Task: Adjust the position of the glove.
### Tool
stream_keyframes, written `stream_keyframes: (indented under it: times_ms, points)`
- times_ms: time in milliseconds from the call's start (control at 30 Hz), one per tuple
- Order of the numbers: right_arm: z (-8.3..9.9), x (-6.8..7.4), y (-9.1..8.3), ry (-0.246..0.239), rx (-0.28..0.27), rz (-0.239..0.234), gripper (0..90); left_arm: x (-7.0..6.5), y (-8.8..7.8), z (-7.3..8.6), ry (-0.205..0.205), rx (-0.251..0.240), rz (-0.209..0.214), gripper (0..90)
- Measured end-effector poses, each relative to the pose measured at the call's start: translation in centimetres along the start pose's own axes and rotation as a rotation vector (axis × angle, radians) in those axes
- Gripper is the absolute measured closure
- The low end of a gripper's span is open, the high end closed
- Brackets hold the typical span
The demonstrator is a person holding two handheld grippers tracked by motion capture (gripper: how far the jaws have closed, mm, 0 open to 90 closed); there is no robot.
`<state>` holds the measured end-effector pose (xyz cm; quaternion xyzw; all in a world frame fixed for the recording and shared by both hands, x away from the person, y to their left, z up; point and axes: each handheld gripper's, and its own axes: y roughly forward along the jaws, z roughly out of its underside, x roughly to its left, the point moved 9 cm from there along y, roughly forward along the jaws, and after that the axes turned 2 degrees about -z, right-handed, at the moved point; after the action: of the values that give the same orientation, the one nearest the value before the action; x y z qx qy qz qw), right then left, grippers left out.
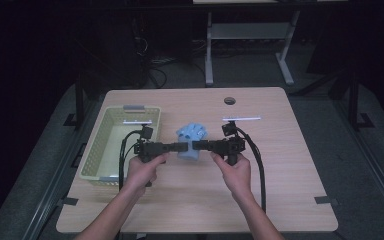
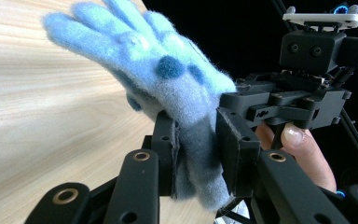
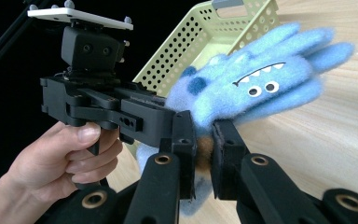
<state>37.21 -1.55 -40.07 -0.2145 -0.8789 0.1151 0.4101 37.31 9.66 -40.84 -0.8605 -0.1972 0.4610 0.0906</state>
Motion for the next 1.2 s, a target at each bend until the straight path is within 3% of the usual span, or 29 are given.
stream_keyframes:
  times_ms: [500, 1200]
  points:
    - [-1.2, 1.4, 2.3, -0.023, 0.024, -0.026, 81.6, 1.0, -2.6, -0.7, -0.024, -0.021, 0.005, 70.5]
    - [-2.3, 2.9, 6.0, -0.064, 0.062, -0.048, 81.4, 2.7, -6.1, -1.3, -0.023, -0.055, -0.017, 71.7]
